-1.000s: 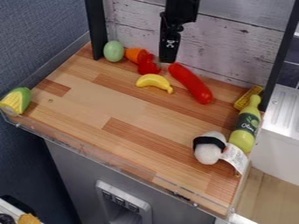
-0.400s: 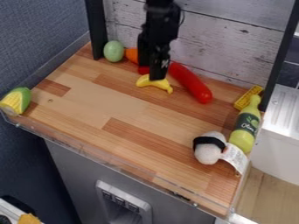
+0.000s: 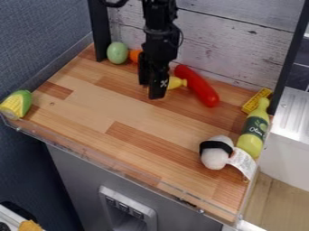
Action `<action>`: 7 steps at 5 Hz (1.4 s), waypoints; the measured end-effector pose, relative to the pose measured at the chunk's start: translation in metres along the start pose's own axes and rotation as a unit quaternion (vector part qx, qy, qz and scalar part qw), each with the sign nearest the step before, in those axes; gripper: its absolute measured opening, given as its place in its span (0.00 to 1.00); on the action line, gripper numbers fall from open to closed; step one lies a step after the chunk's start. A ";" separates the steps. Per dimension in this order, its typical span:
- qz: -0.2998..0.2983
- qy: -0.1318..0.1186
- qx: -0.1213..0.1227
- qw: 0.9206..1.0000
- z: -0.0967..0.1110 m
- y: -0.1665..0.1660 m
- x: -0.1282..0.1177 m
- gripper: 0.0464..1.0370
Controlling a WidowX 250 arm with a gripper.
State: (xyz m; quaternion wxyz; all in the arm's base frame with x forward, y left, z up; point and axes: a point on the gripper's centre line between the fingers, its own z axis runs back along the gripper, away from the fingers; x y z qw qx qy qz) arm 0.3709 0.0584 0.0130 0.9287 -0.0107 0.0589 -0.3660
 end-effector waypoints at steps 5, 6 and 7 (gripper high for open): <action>-0.051 -0.011 0.022 0.998 0.000 0.019 0.014 0.18; -0.010 -0.006 0.014 1.000 0.000 0.017 0.015 0.18; 0.062 0.004 -0.009 0.998 0.007 0.009 0.017 0.18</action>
